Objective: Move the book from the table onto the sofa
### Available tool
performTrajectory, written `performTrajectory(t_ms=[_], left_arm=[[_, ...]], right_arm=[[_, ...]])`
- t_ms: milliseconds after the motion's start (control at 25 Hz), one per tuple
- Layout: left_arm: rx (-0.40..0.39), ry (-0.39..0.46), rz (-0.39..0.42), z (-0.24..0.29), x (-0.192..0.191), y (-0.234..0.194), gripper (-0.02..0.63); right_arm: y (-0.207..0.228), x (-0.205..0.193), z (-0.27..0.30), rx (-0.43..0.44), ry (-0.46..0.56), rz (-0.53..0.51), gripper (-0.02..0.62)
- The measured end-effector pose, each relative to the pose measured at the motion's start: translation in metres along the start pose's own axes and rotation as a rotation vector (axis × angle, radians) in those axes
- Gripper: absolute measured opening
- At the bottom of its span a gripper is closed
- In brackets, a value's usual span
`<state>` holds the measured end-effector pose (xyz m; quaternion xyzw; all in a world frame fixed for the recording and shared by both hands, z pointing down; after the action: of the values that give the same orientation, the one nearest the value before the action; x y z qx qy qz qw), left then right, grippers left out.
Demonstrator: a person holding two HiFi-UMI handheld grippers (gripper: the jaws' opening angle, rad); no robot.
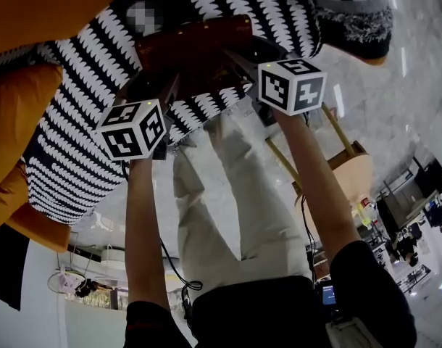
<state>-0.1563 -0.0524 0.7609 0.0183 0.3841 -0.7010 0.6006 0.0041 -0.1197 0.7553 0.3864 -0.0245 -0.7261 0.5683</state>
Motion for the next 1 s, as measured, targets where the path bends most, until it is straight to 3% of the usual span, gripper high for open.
performTrajectory(t_ms=[240,1000], left_arm=[[0.000,-0.012,-0.066,0.001,-0.016,-0.006,0.278],[-0.026,0.002,-0.004,-0.025,0.001,0.012,0.276]], right_arm=[[0.007,-0.012,0.005,-0.036,-0.026,0.013,0.296],[-0.001,0.010,-0.024,-0.087,0.026,-0.009,0.296]])
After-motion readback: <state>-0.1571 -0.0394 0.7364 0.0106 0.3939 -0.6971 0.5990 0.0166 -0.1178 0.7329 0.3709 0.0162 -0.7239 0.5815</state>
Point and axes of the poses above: the fingertips, and each gripper's own axes: z forward along the fingers, y to its right, x out of its top, the point moved 2 cm from there along -z, backward along the fingers, and after that the axes turned 12 degrees about y, right-handed, at the moved point
